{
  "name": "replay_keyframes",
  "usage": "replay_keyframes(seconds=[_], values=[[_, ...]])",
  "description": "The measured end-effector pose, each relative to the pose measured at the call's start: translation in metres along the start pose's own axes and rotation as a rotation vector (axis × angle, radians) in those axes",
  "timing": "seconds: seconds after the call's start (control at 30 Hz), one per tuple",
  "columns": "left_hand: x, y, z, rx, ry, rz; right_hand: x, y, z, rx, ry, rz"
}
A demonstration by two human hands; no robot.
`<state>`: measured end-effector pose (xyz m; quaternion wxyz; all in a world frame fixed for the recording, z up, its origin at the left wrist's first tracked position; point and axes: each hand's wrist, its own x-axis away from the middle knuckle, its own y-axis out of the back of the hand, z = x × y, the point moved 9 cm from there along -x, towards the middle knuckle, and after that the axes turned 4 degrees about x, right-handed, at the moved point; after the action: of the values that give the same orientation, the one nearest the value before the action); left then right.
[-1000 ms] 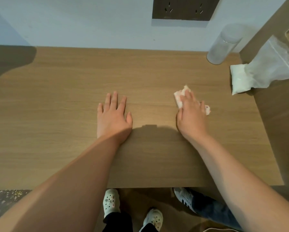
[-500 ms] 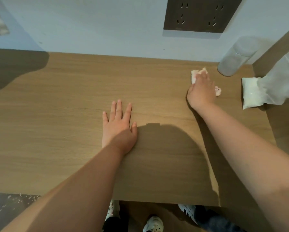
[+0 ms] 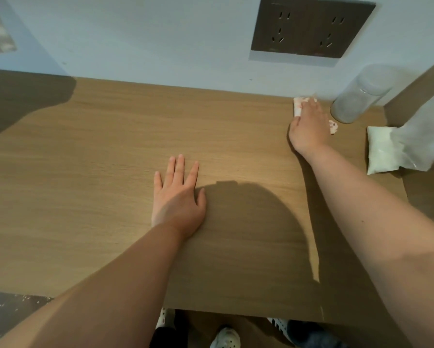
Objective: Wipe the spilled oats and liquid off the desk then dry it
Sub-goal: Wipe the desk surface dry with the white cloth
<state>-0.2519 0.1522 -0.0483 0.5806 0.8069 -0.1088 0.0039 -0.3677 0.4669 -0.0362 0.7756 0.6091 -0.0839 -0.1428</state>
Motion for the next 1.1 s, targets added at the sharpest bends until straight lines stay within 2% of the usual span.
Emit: replay_keyframes(seconds=[0.13, 0.27, 0.4, 0.43, 0.53, 0.6, 0.7, 0.77, 0.83, 0.9, 1.0, 1.07, 1.1], values=[[0.000, 0.000, 0.000, -0.010, 0.001, 0.009, 0.038, 0.008, -0.023, -0.038, -0.085, -0.020], [0.000, 0.001, 0.000, -0.026, 0.007, 0.007, 0.090, 0.019, -0.023, -0.128, 0.022, -0.007], [0.000, 0.000, -0.001, -0.059, 0.017, 0.026, 0.078, 0.046, -0.066, -0.218, -0.187, -0.221], [0.000, 0.000, -0.001, -0.056, 0.018, 0.027, 0.069, 0.047, -0.075, -0.210, -0.247, -0.231], [0.000, 0.000, -0.001, -0.031, 0.025, 0.027, 0.052, 0.024, -0.080, -0.127, -0.357, -0.119], [0.001, 0.000, 0.000, -0.027, 0.027, 0.019, 0.065, 0.011, -0.039, -0.154, -0.220, -0.065], [0.001, 0.000, 0.000, -0.023, 0.024, 0.014, 0.136, -0.003, 0.061, -0.195, 0.292, 0.117], [0.002, 0.001, -0.001, -0.015, 0.023, 0.011, 0.175, -0.008, 0.081, -0.204, 0.439, 0.248], [0.001, 0.000, -0.001, -0.029, 0.024, 0.018, 0.155, 0.007, 0.058, -0.267, 0.330, 0.147], [0.000, 0.000, -0.001, -0.035, 0.026, 0.023, 0.107, 0.017, 0.016, -0.192, 0.124, -0.002], [0.000, -0.001, -0.001, -0.043, 0.026, 0.030, 0.033, 0.010, -0.023, -0.043, -0.104, -0.017], [0.000, -0.001, -0.001, -0.053, 0.027, 0.038, 0.013, -0.001, -0.005, -0.022, -0.095, 0.006], [0.000, -0.001, -0.001, -0.057, 0.027, 0.039, 0.017, -0.007, 0.020, -0.034, -0.021, 0.031]])
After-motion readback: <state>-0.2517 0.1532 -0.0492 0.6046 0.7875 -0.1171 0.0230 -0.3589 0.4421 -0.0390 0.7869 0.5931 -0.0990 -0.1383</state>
